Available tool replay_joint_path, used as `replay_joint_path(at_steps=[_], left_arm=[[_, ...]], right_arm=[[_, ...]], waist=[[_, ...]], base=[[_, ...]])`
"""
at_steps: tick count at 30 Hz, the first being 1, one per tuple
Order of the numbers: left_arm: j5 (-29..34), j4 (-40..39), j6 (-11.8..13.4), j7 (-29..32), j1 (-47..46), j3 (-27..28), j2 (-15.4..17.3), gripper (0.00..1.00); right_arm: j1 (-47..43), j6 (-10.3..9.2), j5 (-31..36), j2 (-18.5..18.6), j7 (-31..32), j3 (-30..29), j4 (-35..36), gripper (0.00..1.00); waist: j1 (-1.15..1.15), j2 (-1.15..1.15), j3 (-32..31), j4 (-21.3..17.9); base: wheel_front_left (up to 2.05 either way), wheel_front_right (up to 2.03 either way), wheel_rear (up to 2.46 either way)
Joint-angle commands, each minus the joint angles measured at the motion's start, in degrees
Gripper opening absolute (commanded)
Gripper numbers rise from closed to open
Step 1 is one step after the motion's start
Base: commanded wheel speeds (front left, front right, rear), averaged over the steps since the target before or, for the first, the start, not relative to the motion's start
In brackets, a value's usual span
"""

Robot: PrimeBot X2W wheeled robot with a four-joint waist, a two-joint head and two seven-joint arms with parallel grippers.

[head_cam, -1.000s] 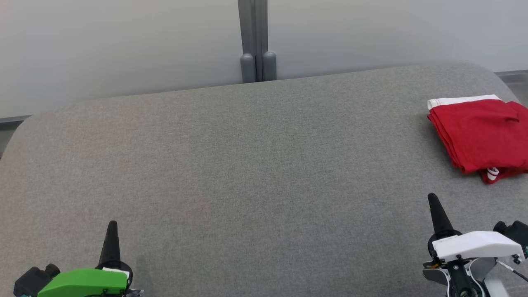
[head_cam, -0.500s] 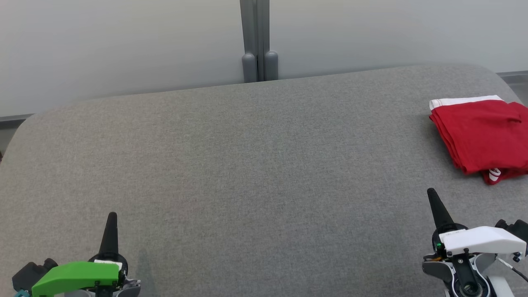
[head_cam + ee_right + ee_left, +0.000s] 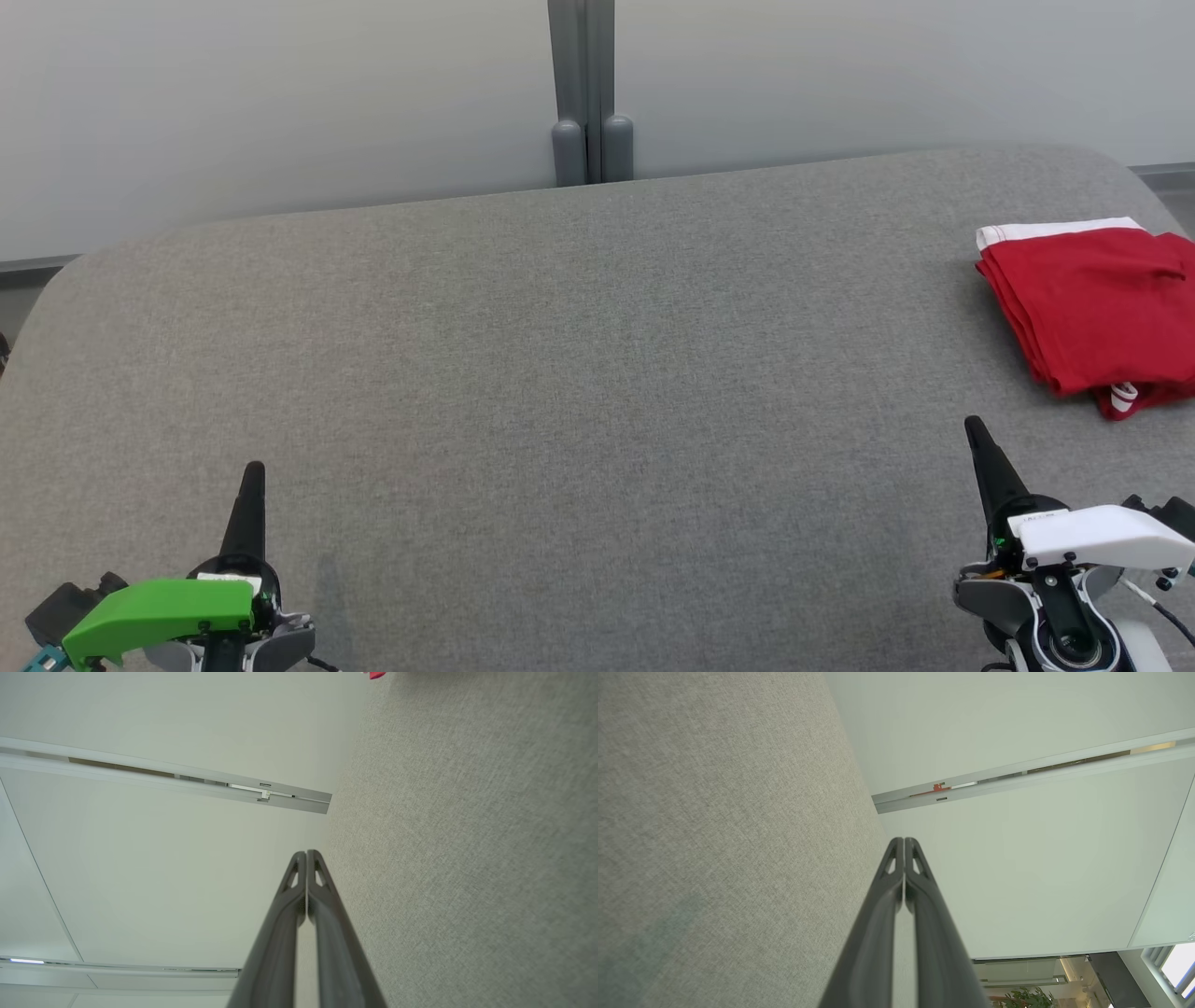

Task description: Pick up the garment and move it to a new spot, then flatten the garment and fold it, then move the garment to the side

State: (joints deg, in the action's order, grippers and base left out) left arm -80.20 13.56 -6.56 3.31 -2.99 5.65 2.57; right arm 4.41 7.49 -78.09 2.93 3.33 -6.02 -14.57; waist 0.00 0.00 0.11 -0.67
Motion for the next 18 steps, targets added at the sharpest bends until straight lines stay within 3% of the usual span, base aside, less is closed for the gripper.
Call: replay_joint_path(at_steps=[1, 18], left_arm=[[-1.47, 0.00, -0.38, 0.37, -1.35, 0.35, 0.45, 0.00], [-8.29, 0.33, -0.82, 2.27, -2.89, 0.78, 0.48, 0.00]], right_arm=[[1.01, 0.02, -1.55, 0.09, 0.44, -0.15, 0.47, 0.00], [1.72, 0.02, -9.56, 0.00, 2.30, -0.45, 0.62, 0.00]], waist=[[0.00, 0.00, 0.00, 0.04], [0.00, 0.00, 0.04, 0.40]], base=[[0.00, 0.00, 0.00], [0.00, 0.00, 0.00]])
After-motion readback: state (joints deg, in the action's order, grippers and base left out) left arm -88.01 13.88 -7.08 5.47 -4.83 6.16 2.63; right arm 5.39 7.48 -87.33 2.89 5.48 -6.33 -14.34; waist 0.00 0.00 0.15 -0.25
